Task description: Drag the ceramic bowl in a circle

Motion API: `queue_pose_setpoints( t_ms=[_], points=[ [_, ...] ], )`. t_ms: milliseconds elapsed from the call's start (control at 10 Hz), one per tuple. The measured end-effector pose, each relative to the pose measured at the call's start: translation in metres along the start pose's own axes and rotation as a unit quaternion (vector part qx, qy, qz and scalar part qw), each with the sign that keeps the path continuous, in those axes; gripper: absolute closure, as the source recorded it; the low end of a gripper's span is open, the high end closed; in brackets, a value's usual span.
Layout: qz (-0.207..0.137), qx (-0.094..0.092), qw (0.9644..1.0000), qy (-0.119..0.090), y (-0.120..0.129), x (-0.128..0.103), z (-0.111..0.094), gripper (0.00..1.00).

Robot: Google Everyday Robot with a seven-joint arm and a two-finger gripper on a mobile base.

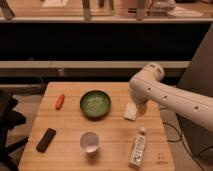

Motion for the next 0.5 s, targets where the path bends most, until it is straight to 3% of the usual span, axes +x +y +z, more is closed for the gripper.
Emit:
queue_pose_setpoints(
  t_ms=[500],
  points=[
    [-0.026, 0.017, 0.9995, -0.004, -0.011, -0.012, 0.015, 0.2]
  ],
)
